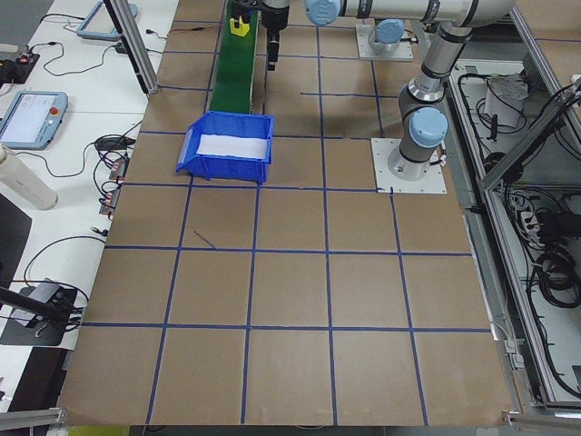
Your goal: Move block left to right into plate
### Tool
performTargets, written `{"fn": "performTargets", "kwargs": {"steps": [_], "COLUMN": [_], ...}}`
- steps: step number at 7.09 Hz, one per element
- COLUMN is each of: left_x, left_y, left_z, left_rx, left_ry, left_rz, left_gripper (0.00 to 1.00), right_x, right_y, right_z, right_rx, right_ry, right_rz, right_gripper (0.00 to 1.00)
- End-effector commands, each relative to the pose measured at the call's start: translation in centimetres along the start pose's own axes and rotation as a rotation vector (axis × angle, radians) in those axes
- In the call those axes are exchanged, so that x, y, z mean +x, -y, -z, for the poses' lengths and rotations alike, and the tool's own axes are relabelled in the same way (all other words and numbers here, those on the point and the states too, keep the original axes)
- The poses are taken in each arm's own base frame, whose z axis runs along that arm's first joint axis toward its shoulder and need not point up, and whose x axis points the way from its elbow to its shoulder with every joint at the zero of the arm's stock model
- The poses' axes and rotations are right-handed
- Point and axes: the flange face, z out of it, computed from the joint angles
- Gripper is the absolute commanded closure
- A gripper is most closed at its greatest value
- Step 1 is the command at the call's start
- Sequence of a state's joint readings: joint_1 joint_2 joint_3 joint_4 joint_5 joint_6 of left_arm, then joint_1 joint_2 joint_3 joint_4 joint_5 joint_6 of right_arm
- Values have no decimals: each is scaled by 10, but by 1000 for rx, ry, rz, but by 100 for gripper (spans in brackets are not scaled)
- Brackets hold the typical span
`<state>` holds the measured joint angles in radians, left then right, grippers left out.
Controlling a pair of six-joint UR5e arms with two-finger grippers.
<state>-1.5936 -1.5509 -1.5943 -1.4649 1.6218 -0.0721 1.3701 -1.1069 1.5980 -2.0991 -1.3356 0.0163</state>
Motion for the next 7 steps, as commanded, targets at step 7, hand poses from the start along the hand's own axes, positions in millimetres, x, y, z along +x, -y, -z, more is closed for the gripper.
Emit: {"fn": "performTargets", "kwargs": {"steps": [7], "left_x": [0], "left_y": [0], "left_z": [-1], "left_rx": [-1], "left_ry": [1], "left_rz": [0], "left_gripper": [0], "right_x": [265], "right_y": [-82], "right_z": [168], "right_rx": [-58], "right_ry": [-272], "right_rz": [238], "right_gripper": [63]}}
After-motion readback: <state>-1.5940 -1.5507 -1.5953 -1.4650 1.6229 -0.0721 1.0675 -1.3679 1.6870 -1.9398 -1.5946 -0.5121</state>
